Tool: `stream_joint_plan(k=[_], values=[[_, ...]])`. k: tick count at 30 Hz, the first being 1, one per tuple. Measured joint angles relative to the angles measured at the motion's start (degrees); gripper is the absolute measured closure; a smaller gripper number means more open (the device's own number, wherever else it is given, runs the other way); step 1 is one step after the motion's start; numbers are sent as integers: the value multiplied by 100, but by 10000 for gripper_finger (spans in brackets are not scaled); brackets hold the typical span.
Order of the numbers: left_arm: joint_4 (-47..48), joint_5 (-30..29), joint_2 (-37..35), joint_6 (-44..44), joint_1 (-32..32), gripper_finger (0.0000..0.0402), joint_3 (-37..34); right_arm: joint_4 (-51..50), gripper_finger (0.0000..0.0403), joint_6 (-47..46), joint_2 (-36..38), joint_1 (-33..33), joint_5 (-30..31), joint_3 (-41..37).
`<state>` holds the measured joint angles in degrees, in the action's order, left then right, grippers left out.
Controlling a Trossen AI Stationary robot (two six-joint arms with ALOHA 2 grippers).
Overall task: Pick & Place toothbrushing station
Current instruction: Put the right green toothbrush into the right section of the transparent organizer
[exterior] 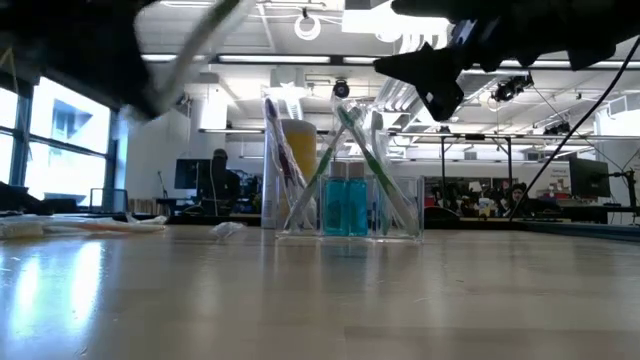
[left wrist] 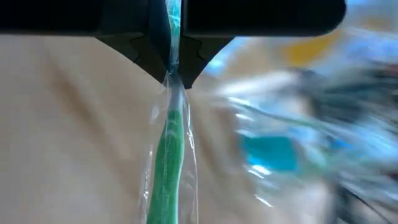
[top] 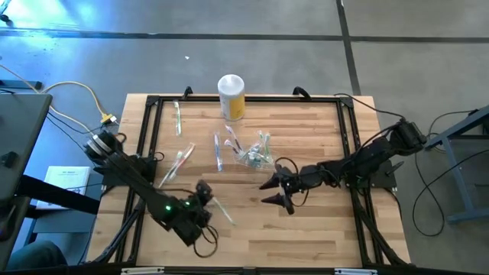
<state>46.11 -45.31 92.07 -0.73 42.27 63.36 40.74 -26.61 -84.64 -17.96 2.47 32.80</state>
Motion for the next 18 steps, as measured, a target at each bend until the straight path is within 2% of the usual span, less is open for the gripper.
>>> stream_joint_plan(k=[4,7,9,13,18], values=[[-4,-1376,791,-1809,-156,400,567,15,165,-256,0,104,183,0],[-148,-2183,1243,-2866,-316,400,993,29,165,-346,-20,151,185,0],[-368,-2530,1480,-3407,-425,400,1181,73,165,-312,-31,151,208,0],[-1034,-2866,1925,-4170,-605,400,1475,131,165,-167,-49,149,526,0],[-1788,-3507,2234,-5881,-624,400,1552,244,165,-206,-221,150,610,5]])
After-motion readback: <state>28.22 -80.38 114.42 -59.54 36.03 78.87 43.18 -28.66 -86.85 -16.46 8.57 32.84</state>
